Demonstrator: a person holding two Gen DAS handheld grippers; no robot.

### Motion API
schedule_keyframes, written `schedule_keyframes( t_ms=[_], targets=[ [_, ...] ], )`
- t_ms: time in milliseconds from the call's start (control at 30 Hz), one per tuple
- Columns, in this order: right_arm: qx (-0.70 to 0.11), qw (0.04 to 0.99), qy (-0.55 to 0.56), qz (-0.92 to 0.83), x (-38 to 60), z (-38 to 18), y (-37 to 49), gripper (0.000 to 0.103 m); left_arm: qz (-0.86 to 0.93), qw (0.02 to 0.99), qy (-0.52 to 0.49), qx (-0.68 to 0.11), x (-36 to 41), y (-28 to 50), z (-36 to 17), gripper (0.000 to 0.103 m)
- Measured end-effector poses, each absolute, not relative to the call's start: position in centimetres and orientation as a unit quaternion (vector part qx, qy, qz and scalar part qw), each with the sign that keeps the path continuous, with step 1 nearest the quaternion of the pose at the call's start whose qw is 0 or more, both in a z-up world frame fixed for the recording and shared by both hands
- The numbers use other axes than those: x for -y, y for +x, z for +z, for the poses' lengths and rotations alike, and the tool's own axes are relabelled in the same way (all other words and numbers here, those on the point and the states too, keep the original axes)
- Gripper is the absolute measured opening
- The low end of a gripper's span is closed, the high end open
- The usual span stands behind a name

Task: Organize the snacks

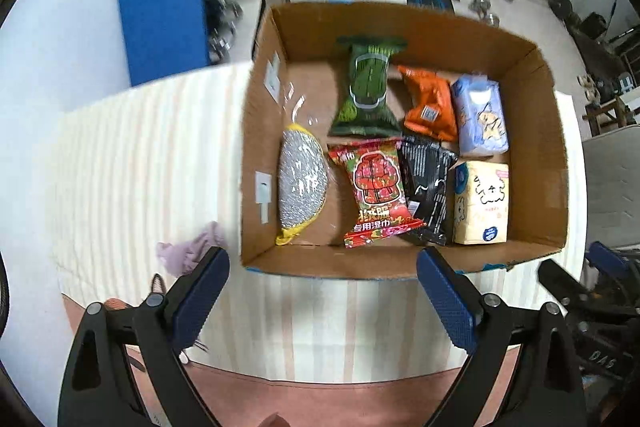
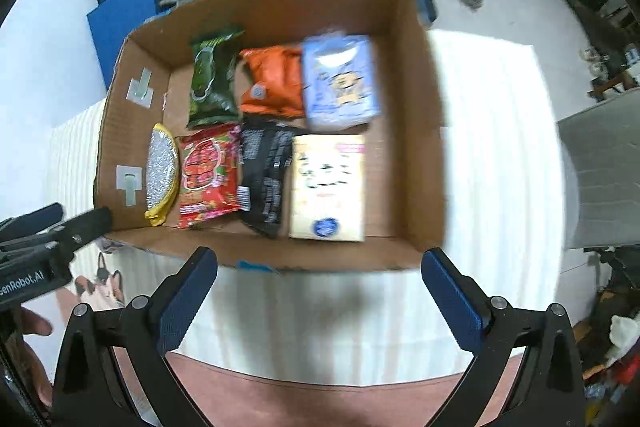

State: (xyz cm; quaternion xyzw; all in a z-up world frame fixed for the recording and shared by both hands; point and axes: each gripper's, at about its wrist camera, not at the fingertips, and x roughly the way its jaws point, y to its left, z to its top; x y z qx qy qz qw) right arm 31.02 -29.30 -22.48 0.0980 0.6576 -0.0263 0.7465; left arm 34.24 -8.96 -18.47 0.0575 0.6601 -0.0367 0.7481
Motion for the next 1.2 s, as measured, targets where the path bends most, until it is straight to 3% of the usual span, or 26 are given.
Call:
schedule_keyframes(
  t_ms=[300, 700, 1200],
  targets=[
    [-0.610, 0.786, 0.087, -0.051, 31.1, -16.6, 26.4, 0.103, -0.040, 0.788, 0.058, -0.612, 9.9, 30.7, -14.4, 0.096],
    [-0.597, 0.796, 0.090, -0.051, 31.3, -15.0, 24.8, 0.103, -0.040, 0.799, 0.051, -0.598, 10.6, 28.7, -12.7, 0.096],
    [-0.501, 0.859, 0.097, -0.042, 31.2, -2.5, 13.9, 0.103, -0.069, 0.860, 0.040, -0.504, 10.8, 17.9, -0.2, 0.096]
  ],
)
